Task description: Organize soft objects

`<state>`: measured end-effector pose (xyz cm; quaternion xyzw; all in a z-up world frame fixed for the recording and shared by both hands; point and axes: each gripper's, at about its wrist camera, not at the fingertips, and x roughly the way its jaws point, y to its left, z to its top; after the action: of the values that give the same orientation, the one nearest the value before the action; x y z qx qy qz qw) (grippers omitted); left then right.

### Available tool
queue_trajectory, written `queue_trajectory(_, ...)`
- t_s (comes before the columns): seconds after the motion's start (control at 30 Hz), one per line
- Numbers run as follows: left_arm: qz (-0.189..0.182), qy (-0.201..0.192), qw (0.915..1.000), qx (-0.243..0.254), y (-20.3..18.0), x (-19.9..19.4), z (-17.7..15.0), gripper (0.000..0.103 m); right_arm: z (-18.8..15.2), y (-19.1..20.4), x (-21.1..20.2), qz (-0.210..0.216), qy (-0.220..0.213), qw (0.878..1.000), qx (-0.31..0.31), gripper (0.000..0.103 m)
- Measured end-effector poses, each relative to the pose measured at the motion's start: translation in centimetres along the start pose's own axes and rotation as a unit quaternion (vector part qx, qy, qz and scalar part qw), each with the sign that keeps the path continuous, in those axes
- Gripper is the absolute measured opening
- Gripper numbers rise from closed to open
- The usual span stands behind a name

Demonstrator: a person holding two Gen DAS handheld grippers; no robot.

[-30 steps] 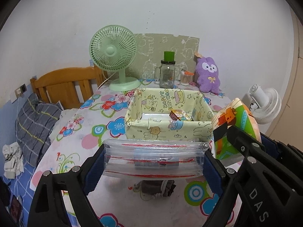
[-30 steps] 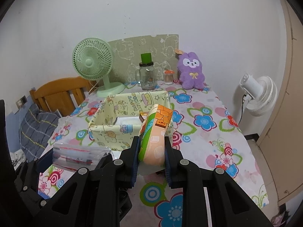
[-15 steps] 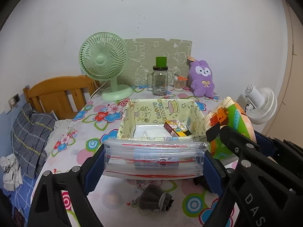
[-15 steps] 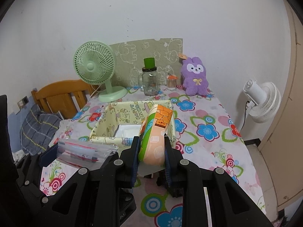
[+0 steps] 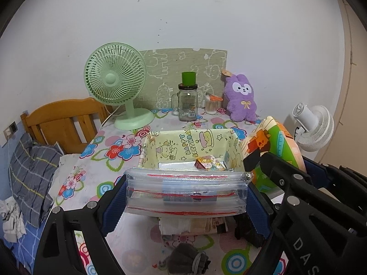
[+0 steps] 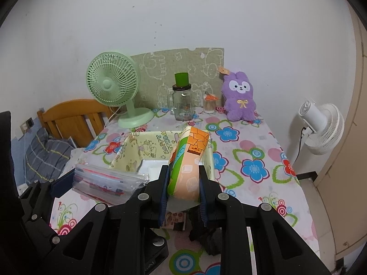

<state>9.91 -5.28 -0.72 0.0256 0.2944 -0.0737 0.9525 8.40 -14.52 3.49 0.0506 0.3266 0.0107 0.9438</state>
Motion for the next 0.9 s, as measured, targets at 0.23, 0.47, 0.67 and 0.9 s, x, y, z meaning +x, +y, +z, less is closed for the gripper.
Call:
queue_trajectory(0.23,-0.003,0.001,1.0,-0.002,0.1,1.6,1.0,0.093,1.7,-0.1,2.0,0.003,0.002,1.0,-0.004,0.026)
queue_trajectory(0.47,-0.001,0.003,1.0,-0.002,0.3,3.0,1.8,0.093,2.6,-0.3,3.8,0.011,0.002,1.0,-0.006,0.026)
queue_trajectory(0.67,-0.003,0.006,1.0,-0.002,0.1,4.4,2.4,0.093,3.2,-0.6,5.0,0.015,0.002,1.0,-0.008,0.026)
queue_trajectory(0.9,-0.008,0.009,0.9999,-0.002,0.3,6.1,2.9,0.093,3.7,-0.7,6.7,0.018,0.005,1.0,-0.008,0.026)
